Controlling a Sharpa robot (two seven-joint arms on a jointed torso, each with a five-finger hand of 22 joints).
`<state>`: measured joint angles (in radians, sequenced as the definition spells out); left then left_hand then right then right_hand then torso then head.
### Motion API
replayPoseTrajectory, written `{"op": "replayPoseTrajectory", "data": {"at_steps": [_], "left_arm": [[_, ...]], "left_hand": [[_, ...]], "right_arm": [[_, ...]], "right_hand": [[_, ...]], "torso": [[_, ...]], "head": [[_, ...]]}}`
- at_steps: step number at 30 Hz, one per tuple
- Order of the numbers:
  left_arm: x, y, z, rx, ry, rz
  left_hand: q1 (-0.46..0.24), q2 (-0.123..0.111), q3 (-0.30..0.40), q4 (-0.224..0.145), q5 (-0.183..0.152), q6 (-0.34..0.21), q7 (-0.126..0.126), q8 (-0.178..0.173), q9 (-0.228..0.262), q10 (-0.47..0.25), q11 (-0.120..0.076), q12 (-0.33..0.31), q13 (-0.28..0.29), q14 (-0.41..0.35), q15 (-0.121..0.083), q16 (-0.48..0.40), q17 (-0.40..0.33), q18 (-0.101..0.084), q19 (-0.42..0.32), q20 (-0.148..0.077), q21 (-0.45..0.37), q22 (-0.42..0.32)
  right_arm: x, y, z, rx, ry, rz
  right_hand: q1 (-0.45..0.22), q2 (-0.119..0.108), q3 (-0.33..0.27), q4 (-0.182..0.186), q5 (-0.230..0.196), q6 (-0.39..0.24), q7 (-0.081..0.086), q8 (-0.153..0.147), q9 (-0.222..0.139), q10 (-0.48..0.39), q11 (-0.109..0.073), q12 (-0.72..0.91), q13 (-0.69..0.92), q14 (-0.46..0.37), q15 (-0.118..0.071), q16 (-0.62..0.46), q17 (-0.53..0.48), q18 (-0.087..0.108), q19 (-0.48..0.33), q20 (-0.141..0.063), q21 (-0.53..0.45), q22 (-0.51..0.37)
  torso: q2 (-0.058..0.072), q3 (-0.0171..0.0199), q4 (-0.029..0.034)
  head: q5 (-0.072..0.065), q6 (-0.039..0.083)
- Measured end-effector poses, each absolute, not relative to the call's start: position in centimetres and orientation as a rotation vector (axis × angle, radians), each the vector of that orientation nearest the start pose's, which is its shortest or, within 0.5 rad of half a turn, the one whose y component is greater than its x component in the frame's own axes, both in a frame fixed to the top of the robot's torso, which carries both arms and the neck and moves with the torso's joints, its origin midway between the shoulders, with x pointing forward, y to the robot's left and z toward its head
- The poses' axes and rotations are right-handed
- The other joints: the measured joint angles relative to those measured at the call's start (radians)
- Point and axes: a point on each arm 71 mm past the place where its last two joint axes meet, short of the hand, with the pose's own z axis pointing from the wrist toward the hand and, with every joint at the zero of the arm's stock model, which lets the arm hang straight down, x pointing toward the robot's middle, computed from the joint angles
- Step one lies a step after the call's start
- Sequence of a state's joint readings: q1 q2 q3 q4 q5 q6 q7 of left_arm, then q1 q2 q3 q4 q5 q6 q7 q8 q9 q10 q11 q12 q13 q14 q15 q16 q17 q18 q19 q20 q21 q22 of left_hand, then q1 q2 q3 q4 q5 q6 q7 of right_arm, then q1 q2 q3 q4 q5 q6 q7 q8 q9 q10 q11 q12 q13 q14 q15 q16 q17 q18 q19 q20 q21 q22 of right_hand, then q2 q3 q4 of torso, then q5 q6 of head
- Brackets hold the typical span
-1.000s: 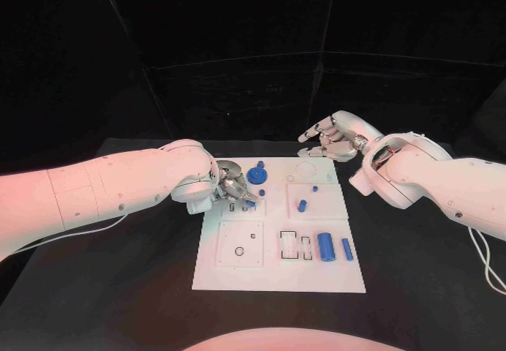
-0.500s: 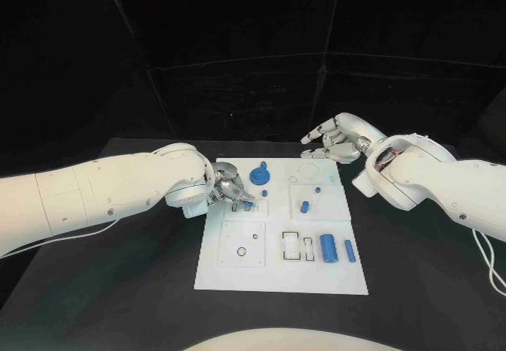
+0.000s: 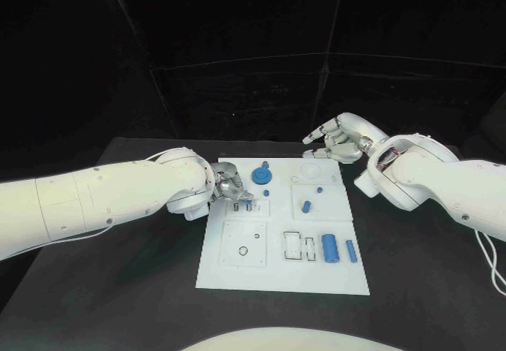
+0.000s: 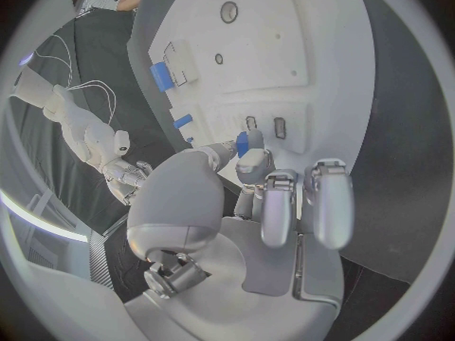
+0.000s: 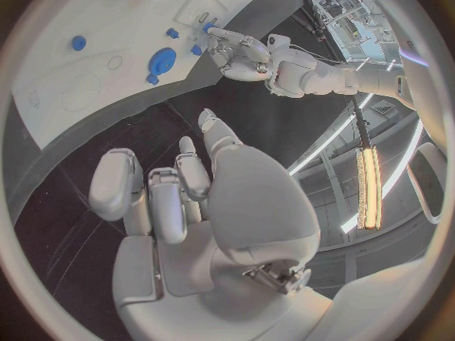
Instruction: Assemble the parts on the task board
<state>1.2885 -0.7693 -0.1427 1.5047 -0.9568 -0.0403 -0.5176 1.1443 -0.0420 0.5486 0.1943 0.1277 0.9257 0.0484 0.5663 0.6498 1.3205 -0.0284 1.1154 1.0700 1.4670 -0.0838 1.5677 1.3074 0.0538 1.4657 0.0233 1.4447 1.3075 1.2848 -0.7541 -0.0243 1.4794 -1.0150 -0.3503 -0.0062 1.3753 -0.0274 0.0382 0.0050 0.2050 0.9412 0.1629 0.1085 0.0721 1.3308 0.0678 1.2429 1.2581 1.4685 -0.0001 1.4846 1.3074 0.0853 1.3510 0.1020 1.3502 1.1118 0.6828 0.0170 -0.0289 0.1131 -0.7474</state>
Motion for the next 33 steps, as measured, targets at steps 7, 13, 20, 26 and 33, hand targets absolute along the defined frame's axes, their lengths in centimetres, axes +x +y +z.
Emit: {"op": "replayPoseTrajectory", "data": {"at_steps": [7, 13, 20, 26, 33], "left_arm": [[48.43, 18.67, -21.81, -0.295, 2.235, -0.468], [48.52, 18.61, -21.99, -0.285, 2.238, -0.460], [48.53, 18.44, -22.18, -0.268, 2.250, -0.455], [48.49, 18.42, -22.27, -0.252, 2.261, -0.449], [48.47, 18.33, -22.34, -0.233, 2.271, -0.442]], "left_hand": [[-0.004, 0.004, 0.001, -0.001, 0.000, 0.000, 0.000, 0.000, 0.001, 0.000, 0.000, 0.000, 0.002, 0.000, 0.000, 0.000, 0.000, 0.000, 0.000, 0.000, 0.000, 0.000], [-0.003, 0.005, 0.002, -0.002, -0.003, 0.000, 0.000, -0.001, 0.001, 0.000, 0.000, 0.000, 0.002, 0.000, 0.000, 0.000, 0.000, 0.000, 0.000, 0.000, 0.000, 0.000], [-0.002, 0.005, 0.002, -0.002, 0.001, 0.000, 0.000, -0.001, 0.001, 0.000, 0.000, 0.000, 0.001, 0.000, 0.000, 0.000, 0.000, 0.000, 0.000, 0.000, 0.000, 0.000], [-0.002, 0.005, 0.002, -0.002, 0.001, 0.000, 0.001, -0.001, 0.001, 0.000, 0.000, 0.000, 0.001, 0.000, 0.000, 0.000, 0.000, 0.000, 0.000, 0.000, 0.000, 0.000], [-0.001, 0.006, 0.002, -0.003, 0.001, 0.000, 0.001, -0.001, 0.001, 0.002, -0.002, 0.000, 0.001, 0.000, 0.000, 0.000, 0.000, 0.000, 0.000, 0.000, 0.000, 0.000]], "right_arm": [[50.91, -16.87, -13.85, 0.172, 1.627, 0.964], [50.91, -16.86, -13.86, 0.171, 1.628, 0.964], [50.90, -16.86, -13.87, 0.171, 1.630, 0.964], [50.90, -16.87, -13.88, 0.170, 1.631, 0.963], [50.90, -16.81, -13.89, 0.169, 1.632, 0.964]], "right_hand": [[0.000, 0.000, 0.000, 0.000, 0.000, 0.000, 0.000, 0.000, 0.000, 0.000, 0.000, 0.000, 0.000, 0.000, 0.000, 0.000, 0.000, 0.000, 0.000, 0.000, 0.000, 0.000], [0.000, 0.000, 0.000, 0.000, 0.000, 0.000, 0.000, 0.000, 0.000, 0.000, 0.000, 0.000, 0.000, 0.000, 0.000, 0.000, 0.000, 0.000, 0.000, 0.000, 0.000, 0.000], [0.000, 0.000, 0.000, 0.000, 0.000, 0.000, 0.000, 0.000, 0.000, 0.000, 0.000, 0.000, 0.000, 0.000, 0.000, 0.000, 0.000, 0.000, 0.000, 0.000, 0.000, 0.000], [0.000, 0.000, -0.003, 0.003, 0.000, 0.000, 0.000, 0.000, 0.000, 0.000, 0.000, 0.000, 0.000, 0.000, 0.000, 0.000, 0.000, 0.000, 0.000, 0.000, -0.003, 0.000], [0.000, 0.000, -0.003, 0.003, 0.000, 0.000, 0.000, 0.000, 0.000, 0.000, 0.000, 0.000, 0.000, 0.000, 0.000, 0.000, 0.001, 0.000, 0.000, 0.000, -0.003, 0.000]], "torso": [[0.001, -0.0006, -0.0011], [0.001, -0.0008, -0.0012], [0.001, -0.0012, -0.0012], [0.001, -0.0009, -0.0007], [0.001, -0.0008, 0.0001]], "head": [[0.001, -0.001], [0.000, -0.005], [-0.001, -0.008], [-0.001, -0.009], [0.000, -0.010]]}}
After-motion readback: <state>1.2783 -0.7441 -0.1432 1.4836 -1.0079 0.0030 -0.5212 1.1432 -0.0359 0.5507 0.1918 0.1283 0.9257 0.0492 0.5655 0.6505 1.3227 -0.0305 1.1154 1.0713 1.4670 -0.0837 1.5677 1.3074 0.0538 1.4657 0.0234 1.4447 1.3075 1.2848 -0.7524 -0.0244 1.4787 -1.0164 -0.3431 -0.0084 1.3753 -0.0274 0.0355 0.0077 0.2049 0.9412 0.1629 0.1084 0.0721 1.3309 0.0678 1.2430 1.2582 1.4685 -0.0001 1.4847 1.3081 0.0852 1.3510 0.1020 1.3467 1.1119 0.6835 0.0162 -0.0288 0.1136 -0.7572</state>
